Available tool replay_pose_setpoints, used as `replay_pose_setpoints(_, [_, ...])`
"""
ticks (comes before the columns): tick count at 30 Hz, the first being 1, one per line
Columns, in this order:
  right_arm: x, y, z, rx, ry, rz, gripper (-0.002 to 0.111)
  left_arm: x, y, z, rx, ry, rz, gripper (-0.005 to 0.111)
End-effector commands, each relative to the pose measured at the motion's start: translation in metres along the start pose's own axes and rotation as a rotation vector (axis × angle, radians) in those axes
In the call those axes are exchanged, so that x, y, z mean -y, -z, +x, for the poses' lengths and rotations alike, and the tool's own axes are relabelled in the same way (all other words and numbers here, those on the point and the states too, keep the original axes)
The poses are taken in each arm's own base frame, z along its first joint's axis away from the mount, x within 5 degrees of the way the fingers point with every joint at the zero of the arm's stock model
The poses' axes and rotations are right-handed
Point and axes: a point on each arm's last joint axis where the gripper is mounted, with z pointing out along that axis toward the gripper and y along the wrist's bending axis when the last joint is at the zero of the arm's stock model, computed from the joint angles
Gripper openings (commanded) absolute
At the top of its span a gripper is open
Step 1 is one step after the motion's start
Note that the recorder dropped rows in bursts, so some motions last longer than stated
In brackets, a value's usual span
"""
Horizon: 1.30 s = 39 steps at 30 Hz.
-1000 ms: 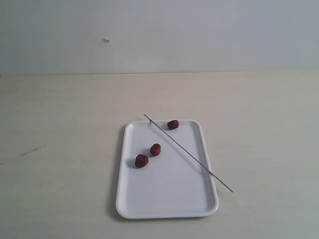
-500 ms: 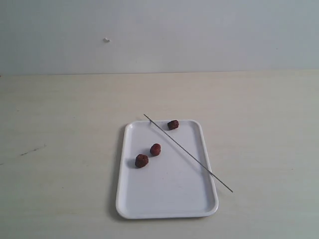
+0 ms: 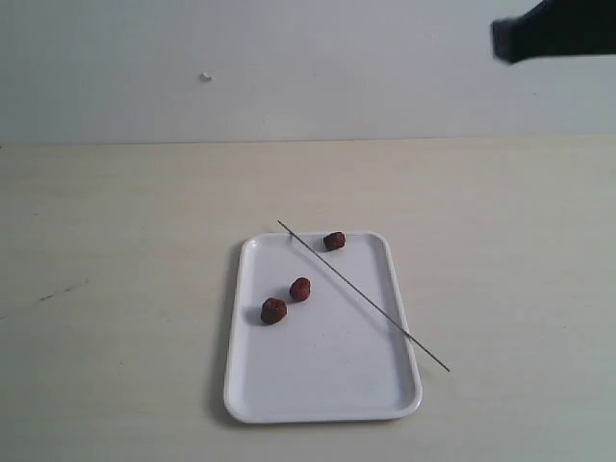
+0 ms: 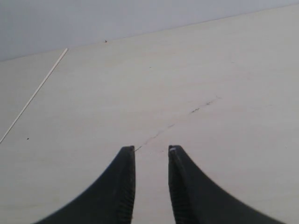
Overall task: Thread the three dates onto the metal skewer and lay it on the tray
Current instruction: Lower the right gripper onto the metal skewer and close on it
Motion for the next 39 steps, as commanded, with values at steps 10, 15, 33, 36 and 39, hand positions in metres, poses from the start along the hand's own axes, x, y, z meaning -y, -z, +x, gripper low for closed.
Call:
replay_pose_setpoints(10, [-0.038,-0.116,0.057,-0.289,0.558,0.126,0.000,0.000,0.001,-0.001,0.011,0.003,-0.004,0.027])
replay_pose_setpoints(15, [-0.033,-0.126,0.070,-0.341,0.673,0.260,0.000,0.000,0.001,-0.001,0.011,0.003,-0.004,0.027])
replay_pose_setpoints(33, [-0.113,-0.100,0.079,-0.490,0.555,-0.883,0.000,0.000,0.001,-0.001,0.011,0.003,-0.004,0.027])
replay_pose_setpoints(36, [-0.100,-0.103,0.070,-0.747,0.465,-0.776,0.000,0.000,0.001,-0.001,0.011,0.003,-0.004,0.027])
replay_pose_setpoints(39, [-0.094,-0.102,0.058,-0.959,0.384,-0.746,0.000,0.000,0.001,-0.001,0.011,0.003,-0.004,0.027])
